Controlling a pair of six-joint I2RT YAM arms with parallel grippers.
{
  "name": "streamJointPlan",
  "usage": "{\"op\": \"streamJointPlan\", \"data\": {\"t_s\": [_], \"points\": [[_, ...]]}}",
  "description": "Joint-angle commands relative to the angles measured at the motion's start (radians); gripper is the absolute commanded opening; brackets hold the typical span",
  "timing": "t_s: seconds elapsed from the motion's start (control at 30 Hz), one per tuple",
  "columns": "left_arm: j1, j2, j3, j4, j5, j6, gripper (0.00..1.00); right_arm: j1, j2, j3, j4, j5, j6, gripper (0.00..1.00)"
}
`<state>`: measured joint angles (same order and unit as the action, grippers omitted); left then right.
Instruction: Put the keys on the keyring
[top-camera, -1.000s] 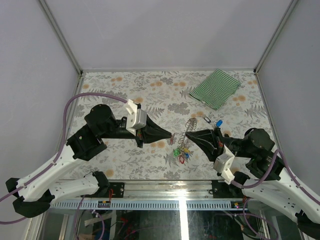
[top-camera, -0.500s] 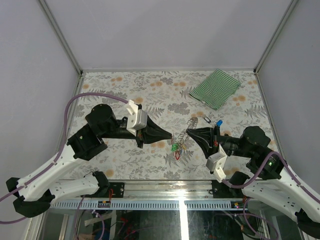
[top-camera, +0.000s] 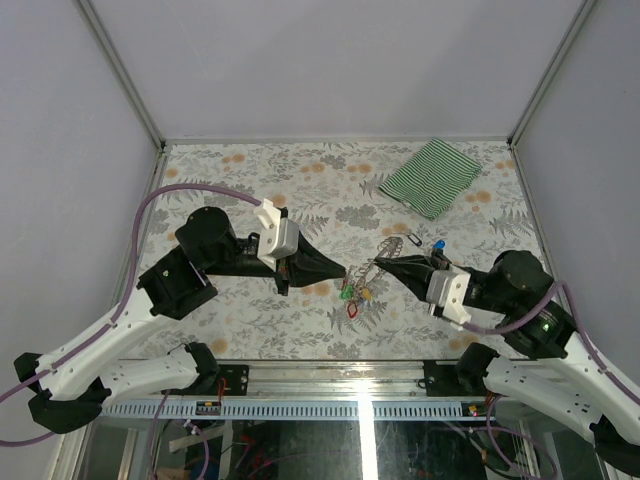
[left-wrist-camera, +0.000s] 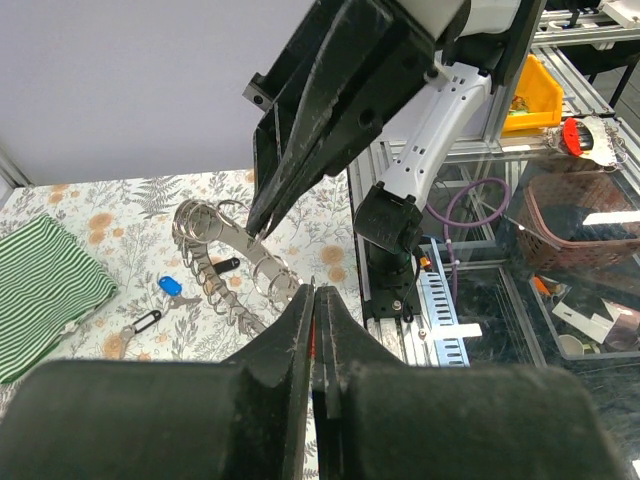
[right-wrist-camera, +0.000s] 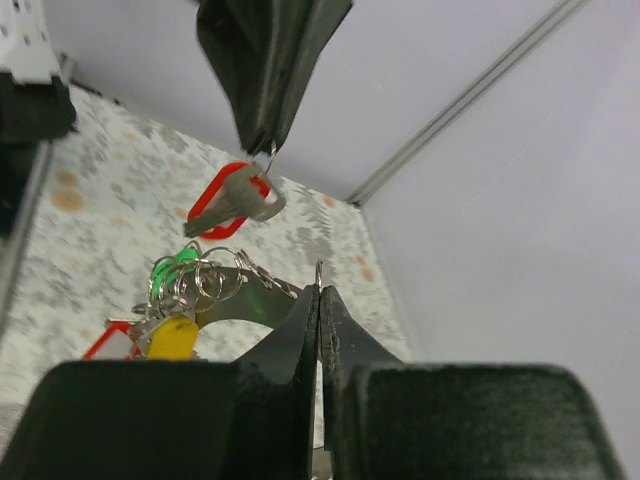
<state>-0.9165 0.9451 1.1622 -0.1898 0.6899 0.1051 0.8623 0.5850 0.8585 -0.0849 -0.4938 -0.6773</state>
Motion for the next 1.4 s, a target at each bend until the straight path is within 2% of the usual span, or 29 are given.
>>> {"op": "streamJointPlan", "data": {"t_s": [0.0,0.23,0.57,0.8,1.0,1.37], "points": [[-0.004,-0.003,0.010,0.027,0.021,-0.003,0.00,0.001,0.023,0.116,0.047,0.034,0.372,0.00],[-0.004,-0.011,0.000,0.041,0.013,-0.012,0.00,0.001,0.009,0.120,0.048,0.015,0.547,0.01],[-0.005,-0.017,-0.013,0.055,0.003,-0.018,0.00,0.001,0.005,0.081,0.206,-0.052,0.793,0.00],[-0.004,-0.030,-0.028,0.073,-0.021,-0.035,0.00,0.001,0.091,0.176,0.095,-0.043,0.919,0.00],[-0.004,-0.053,-0.071,0.159,-0.044,-0.090,0.00,0.001,0.124,0.182,0.119,-0.046,1.026,0.00],[-0.005,-0.084,-0.109,0.226,-0.041,-0.126,0.00,0.001,0.161,0.159,0.239,-0.211,1.144,0.00]]}}
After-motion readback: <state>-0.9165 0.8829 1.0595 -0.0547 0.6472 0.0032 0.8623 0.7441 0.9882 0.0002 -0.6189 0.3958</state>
